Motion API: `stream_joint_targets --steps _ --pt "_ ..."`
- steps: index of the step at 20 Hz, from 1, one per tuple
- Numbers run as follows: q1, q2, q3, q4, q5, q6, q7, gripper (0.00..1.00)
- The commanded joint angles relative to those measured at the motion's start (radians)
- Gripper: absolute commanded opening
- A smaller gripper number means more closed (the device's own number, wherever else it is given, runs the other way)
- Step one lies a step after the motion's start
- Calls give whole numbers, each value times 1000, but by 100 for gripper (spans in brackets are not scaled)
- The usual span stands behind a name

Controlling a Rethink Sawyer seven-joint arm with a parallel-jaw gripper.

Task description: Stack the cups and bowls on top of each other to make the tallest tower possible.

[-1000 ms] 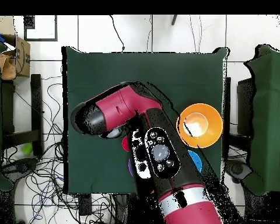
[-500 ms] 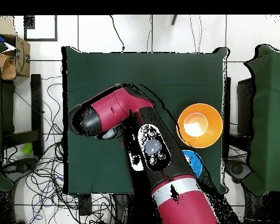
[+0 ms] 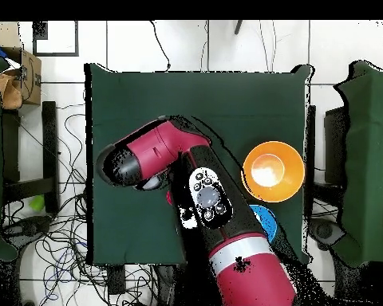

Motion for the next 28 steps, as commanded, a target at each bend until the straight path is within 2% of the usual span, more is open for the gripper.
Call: stream_joint_targets --steps 1,8,14,20,28 --pt "-26 24 -18 -43 -96 -37 -120 0" --pt "-64 -8 6 -28 -80 -7 -177 0" --pt "-87 -6 27 -40 -68 9 -206 0" --pt "-72 32 31 -75 -80 -3 -178 0" --pt "-62 30 37 -70 -63 -3 -165 0"
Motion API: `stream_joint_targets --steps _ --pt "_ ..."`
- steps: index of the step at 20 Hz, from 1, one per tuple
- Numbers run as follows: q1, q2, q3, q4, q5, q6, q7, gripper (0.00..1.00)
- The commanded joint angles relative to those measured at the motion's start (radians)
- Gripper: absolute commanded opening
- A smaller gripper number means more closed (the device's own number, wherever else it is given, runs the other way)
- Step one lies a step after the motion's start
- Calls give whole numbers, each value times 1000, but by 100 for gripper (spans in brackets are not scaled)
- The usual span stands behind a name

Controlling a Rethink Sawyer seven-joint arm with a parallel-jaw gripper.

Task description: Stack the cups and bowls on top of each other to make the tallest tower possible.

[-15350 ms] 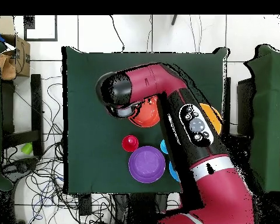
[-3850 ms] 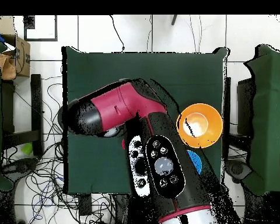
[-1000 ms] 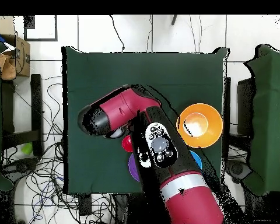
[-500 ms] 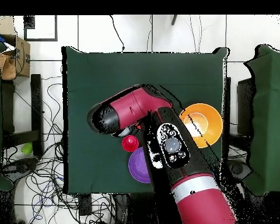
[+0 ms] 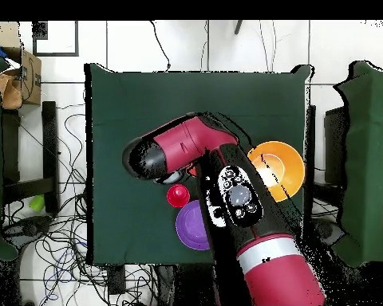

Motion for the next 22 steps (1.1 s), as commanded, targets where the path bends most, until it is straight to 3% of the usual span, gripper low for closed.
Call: stream_joint_targets --steps 1,22 --pt "14 11 38 -47 -42 2 -167 0" --pt "31 32 40 -86 -39 11 -159 0"
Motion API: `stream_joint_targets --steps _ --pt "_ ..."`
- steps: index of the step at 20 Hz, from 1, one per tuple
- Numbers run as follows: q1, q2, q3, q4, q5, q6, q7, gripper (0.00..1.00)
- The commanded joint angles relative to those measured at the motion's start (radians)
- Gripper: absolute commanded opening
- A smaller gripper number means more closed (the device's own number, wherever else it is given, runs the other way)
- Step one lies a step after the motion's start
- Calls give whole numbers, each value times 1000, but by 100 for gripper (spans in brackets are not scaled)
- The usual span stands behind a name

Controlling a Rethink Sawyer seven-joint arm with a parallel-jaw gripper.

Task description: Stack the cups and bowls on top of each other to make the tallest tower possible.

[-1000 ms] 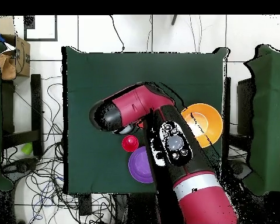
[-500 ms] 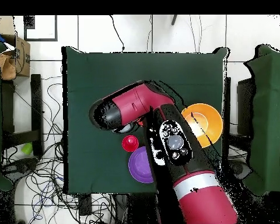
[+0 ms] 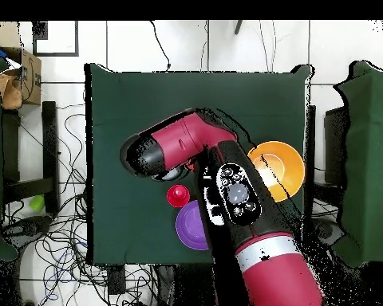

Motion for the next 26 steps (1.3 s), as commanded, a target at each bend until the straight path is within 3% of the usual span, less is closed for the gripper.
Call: stream_joint_targets --steps 1,8,26 --pt "27 29 35 -62 -38 12 -156 0" --pt "51 23 28 -54 -19 20 -112 0" --pt "49 44 11 -57 -46 -8 -119 0"
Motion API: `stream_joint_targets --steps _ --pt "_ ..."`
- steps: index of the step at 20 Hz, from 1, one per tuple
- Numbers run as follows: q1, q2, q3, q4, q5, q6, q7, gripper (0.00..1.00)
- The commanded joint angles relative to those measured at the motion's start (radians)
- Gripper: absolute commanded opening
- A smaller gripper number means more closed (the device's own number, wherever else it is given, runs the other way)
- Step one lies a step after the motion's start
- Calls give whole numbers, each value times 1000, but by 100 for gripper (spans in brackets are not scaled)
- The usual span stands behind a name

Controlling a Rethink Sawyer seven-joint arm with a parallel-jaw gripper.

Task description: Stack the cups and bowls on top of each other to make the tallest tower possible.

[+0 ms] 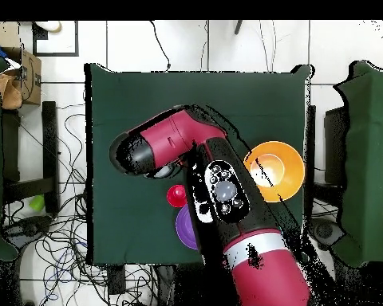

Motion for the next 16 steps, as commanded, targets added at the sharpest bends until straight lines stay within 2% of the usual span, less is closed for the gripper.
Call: stream_joint_targets --steps 1,8,16 --pt "15 40 11 -37 -47 -9 -120 0" --pt "31 41 7 -32 -41 -17 -84 0" --pt "73 24 -12 14 -27 -37 6 0"
